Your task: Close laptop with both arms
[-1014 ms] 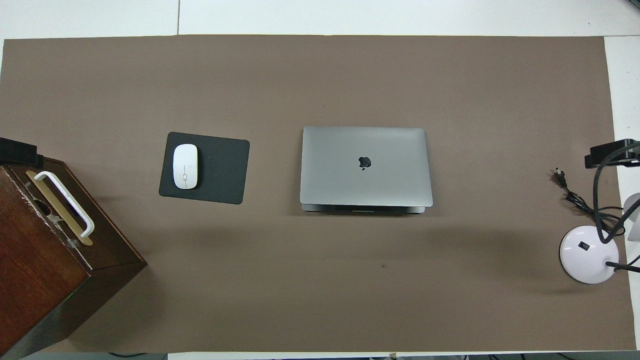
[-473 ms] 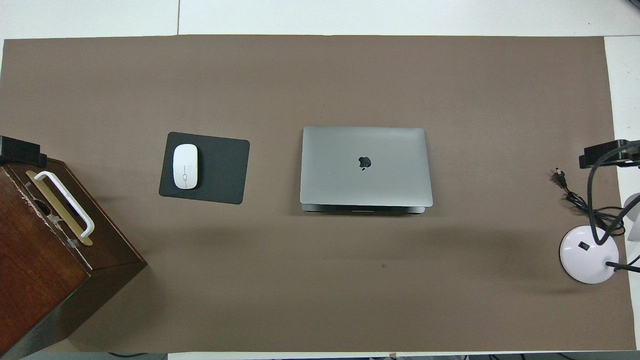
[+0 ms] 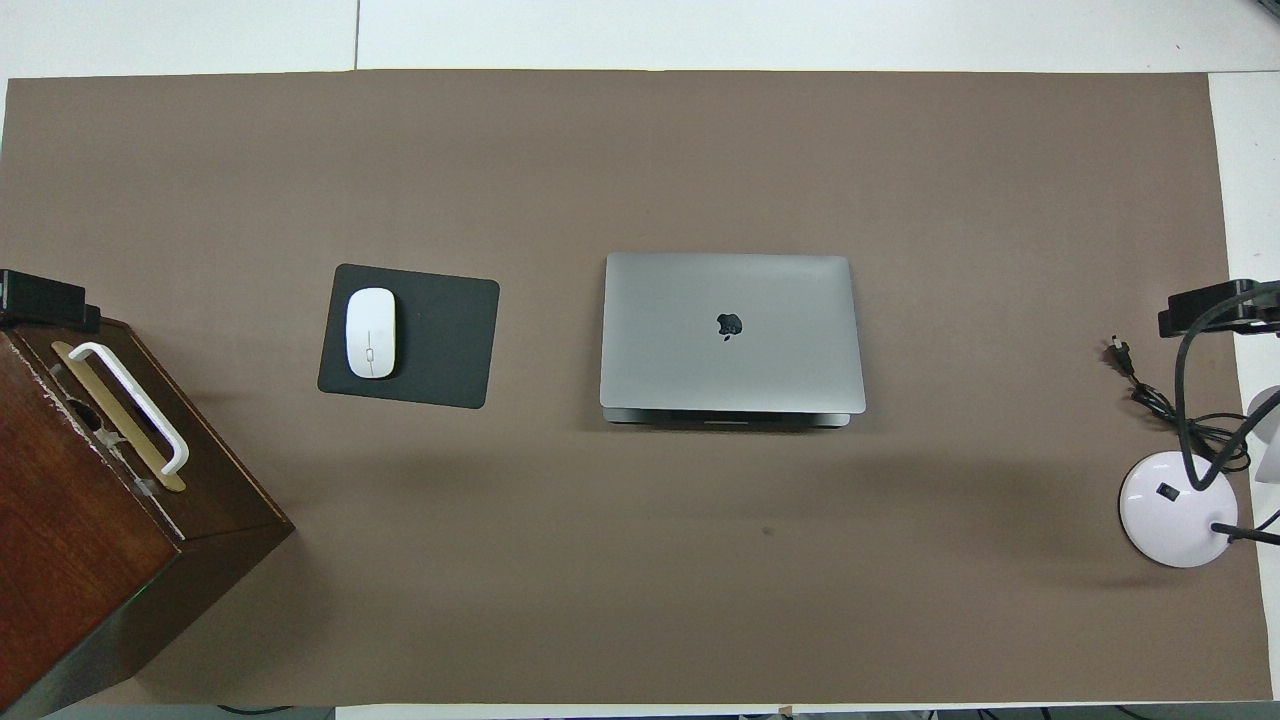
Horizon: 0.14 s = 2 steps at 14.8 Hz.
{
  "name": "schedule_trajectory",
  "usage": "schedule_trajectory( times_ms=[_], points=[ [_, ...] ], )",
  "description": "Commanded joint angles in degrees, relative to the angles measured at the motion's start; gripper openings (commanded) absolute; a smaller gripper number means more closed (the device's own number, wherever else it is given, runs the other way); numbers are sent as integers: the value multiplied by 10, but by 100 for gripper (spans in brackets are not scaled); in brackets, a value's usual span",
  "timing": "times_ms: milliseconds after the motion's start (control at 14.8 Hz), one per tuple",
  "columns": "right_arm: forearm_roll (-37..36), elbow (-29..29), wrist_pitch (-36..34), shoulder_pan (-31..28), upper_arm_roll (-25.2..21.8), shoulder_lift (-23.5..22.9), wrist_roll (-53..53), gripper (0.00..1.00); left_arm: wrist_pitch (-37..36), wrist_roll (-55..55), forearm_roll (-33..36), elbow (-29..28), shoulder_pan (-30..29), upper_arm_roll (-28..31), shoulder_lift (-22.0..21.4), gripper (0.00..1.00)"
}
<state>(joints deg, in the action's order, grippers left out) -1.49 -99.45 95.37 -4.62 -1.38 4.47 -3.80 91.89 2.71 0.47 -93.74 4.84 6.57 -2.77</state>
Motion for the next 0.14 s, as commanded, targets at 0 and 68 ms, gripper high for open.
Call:
schedule_trajectory(
  times_ms=[0, 68],
  points=[
    [-1, -15, 7, -2, 6, 13, -5, 100, 10, -5, -7, -8, -2, -1, -3, 100],
    [-1, -15, 8, -2, 10, 13, -4, 100, 10, -5, -7, -8, -3, -1, -4, 100]
  ],
)
